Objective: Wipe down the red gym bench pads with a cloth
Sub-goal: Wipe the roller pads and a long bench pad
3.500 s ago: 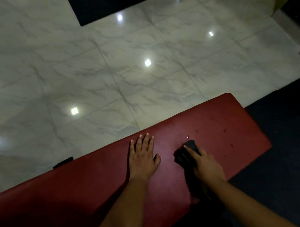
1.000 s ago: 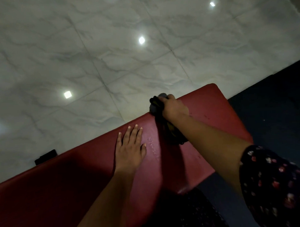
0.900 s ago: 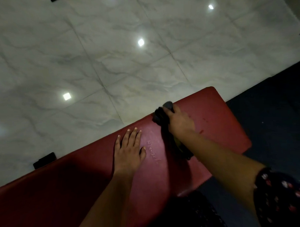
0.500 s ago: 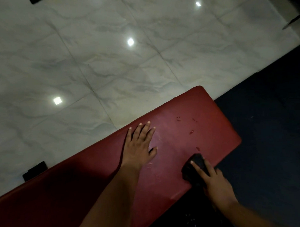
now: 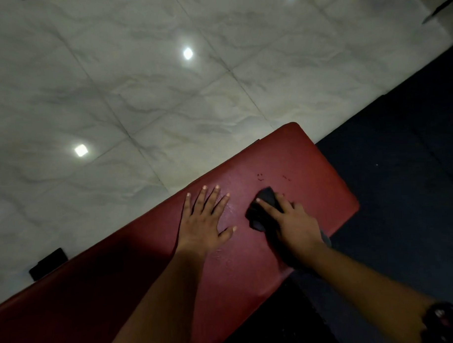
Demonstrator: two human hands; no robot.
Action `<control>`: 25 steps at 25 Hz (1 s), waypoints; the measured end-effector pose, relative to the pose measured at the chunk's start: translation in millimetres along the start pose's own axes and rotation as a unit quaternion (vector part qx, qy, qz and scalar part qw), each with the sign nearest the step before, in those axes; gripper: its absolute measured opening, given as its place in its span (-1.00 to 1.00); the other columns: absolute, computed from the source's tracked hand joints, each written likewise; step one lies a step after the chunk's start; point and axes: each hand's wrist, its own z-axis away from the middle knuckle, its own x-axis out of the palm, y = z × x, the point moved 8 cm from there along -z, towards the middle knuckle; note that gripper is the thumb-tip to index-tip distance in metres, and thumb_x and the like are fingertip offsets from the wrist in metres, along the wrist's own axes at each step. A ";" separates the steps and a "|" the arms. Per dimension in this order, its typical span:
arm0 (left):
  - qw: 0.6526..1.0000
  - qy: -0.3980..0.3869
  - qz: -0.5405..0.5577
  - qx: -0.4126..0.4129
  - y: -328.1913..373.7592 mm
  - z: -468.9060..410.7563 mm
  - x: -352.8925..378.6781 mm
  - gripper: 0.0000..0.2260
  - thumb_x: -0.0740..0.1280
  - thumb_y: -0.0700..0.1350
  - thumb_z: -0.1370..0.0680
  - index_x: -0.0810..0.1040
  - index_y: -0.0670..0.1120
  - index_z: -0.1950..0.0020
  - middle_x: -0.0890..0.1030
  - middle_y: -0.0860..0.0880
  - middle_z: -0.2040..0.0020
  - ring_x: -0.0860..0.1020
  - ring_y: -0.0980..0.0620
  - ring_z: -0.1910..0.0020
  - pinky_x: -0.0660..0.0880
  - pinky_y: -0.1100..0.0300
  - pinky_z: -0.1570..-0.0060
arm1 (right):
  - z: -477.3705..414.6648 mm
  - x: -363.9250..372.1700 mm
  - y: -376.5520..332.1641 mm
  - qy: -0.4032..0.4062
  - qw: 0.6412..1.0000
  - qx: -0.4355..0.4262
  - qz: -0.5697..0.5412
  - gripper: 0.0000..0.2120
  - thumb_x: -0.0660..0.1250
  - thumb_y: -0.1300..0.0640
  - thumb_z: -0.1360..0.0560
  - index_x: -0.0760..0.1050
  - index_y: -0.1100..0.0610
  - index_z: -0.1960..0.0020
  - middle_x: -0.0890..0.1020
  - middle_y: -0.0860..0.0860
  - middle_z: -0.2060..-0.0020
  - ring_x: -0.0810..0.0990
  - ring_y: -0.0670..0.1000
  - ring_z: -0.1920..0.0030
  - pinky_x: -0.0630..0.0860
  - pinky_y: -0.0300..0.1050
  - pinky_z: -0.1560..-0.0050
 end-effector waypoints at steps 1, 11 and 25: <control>1.000 -0.005 0.007 -0.002 0.8 -0.4 0.4 -0.29 0.04 0.37 -0.48 0.21 0.05 -0.56 0.23 -0.05 -0.56 0.09 -0.11 -0.53 0.00 -0.23 -0.43 | -18.9 -14.0 -8.9 0.012 1.000 -0.014 0.002 -0.34 0.20 0.07 -0.57 -0.03 -0.28 -0.53 0.14 0.04 -0.53 0.41 0.16 -0.14 0.43 -0.10 0.28; 0.998 0.034 0.055 0.007 -3.9 -6.4 -13.5 -0.29 0.14 0.35 -0.44 0.31 0.04 -0.52 0.34 -0.05 -0.50 0.24 -0.12 -0.47 0.05 -0.13 -0.44 | -146.0 -78.9 -36.3 0.030 0.996 0.007 -0.082 -0.36 0.27 0.15 -0.53 0.14 -0.22 -0.52 0.30 0.03 -0.36 0.44 0.20 -0.19 0.41 -0.02 0.15; 0.991 -0.111 0.004 0.074 51.7 -59.8 -4.3 0.00 0.11 0.53 -0.34 -0.29 0.11 -0.57 -0.32 0.06 -0.56 -0.24 -0.09 -0.57 -0.32 -0.17 -0.46 | 91.3 63.9 83.3 -0.050 0.982 0.155 -0.093 -0.26 0.21 0.02 -0.57 -0.22 -0.38 -0.48 -0.03 -0.04 -0.55 0.29 0.07 -0.32 0.53 -0.05 -0.07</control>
